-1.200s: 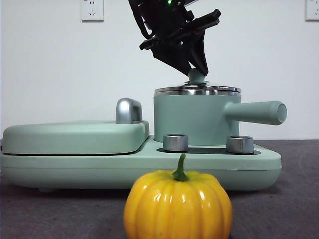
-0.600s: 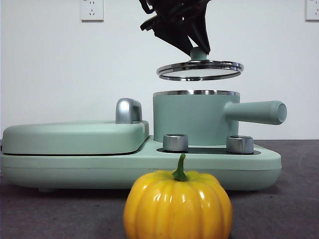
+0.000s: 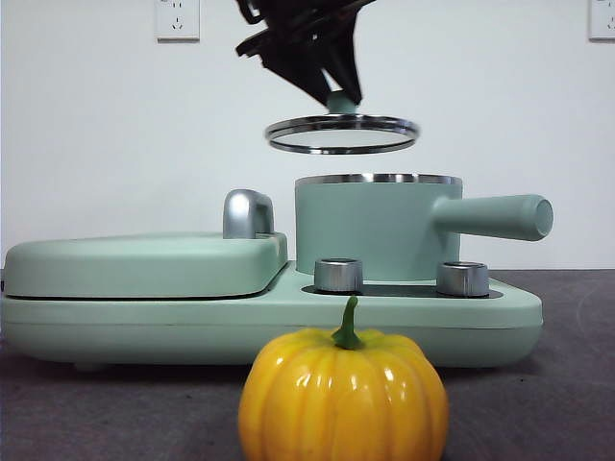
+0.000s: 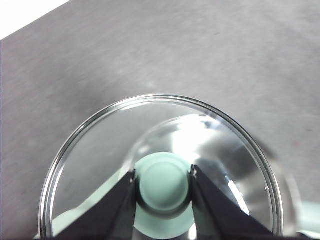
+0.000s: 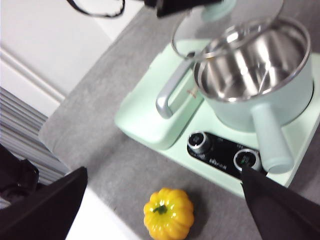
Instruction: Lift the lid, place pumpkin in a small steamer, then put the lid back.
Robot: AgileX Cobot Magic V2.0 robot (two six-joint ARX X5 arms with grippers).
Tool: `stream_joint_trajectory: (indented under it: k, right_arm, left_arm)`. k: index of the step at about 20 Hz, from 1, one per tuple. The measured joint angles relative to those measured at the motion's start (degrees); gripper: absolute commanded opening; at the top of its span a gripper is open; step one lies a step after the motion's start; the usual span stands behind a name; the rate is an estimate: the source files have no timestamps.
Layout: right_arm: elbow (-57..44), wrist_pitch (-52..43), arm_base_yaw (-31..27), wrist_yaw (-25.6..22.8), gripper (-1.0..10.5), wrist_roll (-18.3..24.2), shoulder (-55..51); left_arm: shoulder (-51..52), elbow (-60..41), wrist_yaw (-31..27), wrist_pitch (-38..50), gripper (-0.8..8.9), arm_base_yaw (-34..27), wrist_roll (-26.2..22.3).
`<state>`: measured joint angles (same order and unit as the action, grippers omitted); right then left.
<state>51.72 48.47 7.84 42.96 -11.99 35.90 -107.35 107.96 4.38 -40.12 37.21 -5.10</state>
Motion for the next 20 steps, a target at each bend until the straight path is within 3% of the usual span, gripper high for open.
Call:
stream_joint_trajectory:
  k: [4,12,14,20]
  right_arm:
    - [0.0,-0.04,9.68,-7.5,4.9,-2.69,5.97]
    - [3.83,-0.17,33.94,-28.11,4.9,-7.63,25.33]
    - [6.14,-0.15,38.03,-31.12,5.0,-7.82,30.36]
    - [9.09,0.11,45.59,-33.92,5.5,-7.85,41.0]
  left_arm:
    - [0.0,0.0,-0.02,-0.63,0.11,-3.21,0.0]
    - [0.04,0.0,0.0,-0.63,0.11,-8.81,0.0]
    - [0.07,0.0,-0.02,-0.63,0.11,-10.29,-0.02]
    - [0.79,0.0,-0.04,-0.66,0.11,-14.47,-0.02]
